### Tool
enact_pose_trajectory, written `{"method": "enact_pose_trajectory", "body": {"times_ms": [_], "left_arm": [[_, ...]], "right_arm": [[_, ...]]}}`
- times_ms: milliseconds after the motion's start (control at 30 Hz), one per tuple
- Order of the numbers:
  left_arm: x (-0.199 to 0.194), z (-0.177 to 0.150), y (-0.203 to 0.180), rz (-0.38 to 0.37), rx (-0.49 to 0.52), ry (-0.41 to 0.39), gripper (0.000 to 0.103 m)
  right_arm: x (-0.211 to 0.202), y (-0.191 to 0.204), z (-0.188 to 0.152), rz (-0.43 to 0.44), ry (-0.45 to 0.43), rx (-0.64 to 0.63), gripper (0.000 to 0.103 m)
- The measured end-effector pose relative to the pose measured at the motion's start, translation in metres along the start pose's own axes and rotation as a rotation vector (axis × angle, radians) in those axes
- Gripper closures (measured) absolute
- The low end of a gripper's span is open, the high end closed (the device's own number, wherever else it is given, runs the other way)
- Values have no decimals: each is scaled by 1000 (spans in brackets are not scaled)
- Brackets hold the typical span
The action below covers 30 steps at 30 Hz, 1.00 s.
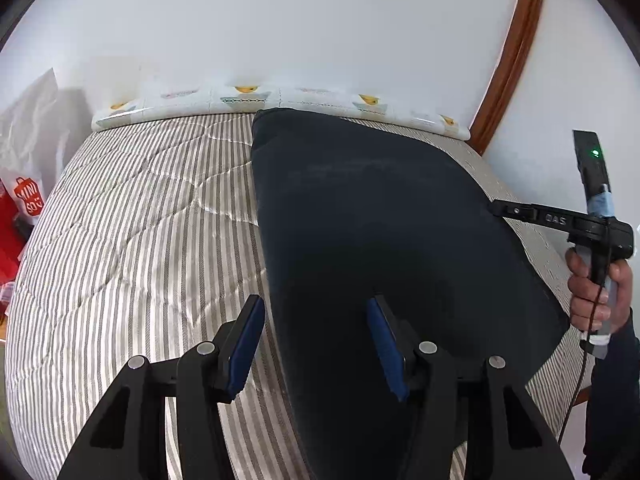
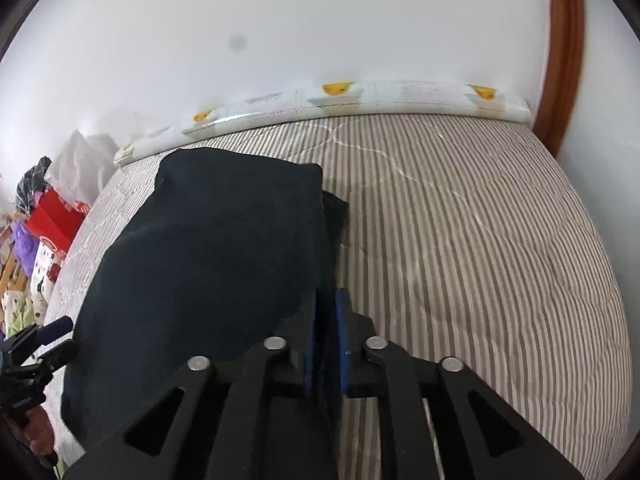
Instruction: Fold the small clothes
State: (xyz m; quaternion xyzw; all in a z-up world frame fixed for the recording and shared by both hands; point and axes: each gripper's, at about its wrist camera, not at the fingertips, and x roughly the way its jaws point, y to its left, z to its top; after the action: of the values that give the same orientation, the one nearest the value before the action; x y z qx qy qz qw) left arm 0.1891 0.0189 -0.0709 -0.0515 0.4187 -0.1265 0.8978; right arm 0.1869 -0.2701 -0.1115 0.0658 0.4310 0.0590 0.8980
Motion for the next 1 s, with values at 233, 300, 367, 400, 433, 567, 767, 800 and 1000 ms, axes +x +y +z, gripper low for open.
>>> {"method": "enact_pose_trajectory", "body": {"times_ms": [233,300,367,400,433,567,767,800,1000], "left_arm": [[-8,-15,-4,-19,0,-7,52],[-9,-19,-5,-22,-2,-9,52],[-9,-22,-6,-22,-15,-11,52],[-8,-23,-6,-24,-21,-12,52],[-8,-24,-6,-20,-23,-15,52],[-11,-26,-9,-2,-19,-17,51],[-16,-31,-13,34,-1,-29,52],[-16,-32,-13,36,-3,-29,51],[-17,-36,-13,44,-8,-29,51]], "right_arm": [[-25,-6,-40,65,18,62,57],[-23,-5,-50,117,43,97,57],[-16,-3,-56,131,54,104,75],[-15,-4,-58,144,54,109,85],[-16,-5,-59,172,40,120,93],[-32,-22,-62,219,-42,201,97],[-44,-13,-64,21,-61,147,95],[-48,-12,-65,9,-68,146,94],[-74,16,-69,-22,-141,62,85]]}}
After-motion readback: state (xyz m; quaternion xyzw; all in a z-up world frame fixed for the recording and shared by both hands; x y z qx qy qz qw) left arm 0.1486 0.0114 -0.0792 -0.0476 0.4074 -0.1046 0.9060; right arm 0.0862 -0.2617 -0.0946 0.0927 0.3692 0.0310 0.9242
